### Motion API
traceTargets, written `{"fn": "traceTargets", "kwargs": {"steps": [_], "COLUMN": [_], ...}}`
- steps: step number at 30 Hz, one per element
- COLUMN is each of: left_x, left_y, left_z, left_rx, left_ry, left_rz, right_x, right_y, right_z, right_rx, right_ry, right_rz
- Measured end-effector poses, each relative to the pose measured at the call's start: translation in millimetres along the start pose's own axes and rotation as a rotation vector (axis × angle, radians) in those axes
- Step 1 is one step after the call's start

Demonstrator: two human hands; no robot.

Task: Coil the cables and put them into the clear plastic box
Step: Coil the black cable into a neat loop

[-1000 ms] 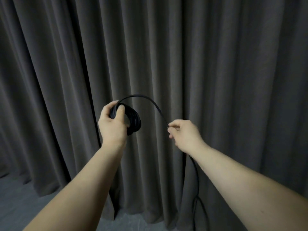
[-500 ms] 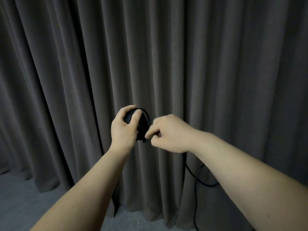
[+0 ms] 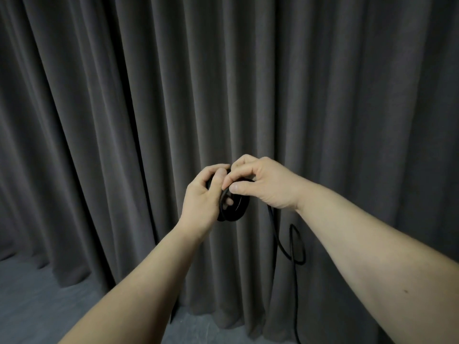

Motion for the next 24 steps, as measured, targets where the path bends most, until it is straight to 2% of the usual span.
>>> {"fn": "traceTargets", "kwargs": {"steps": [5,13,16,21,24], "left_x": [1,5,4,1,-2], "left_y": [-3,-11,-10,4,4], "left_z": [-3,2,1,6,6], "left_rx": [0.003,0.065,0.075,0.108,0.093], "left_ry": [-0.027,0.01,-0.024,-0.042,-0.044], "left_rz": [-0.013,0.014,0.031,-0.05,-0.025], "right_x": [1,2,1,3,8], "right_y": [16,21,23,17,25], "right_z": [-14,-32,-38,-55,-55], "right_rx": [-0.168,-0.281,-0.256,-0.423,-0.4], "right_ry": [0.025,-0.036,-0.048,-0.092,-0.084], "right_rz": [-0.25,-0.413,-0.431,-0.29,-0.391]}}
Point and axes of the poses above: each hand's wrist, its own x-axis away from the middle knuckle, its own y-axis out of the back of the hand, z = x × y, the point moved 9 cm from there along -x, towards the middle knuckle, and after that the axes turned 7 degrees about z, right-handed, at the moved point
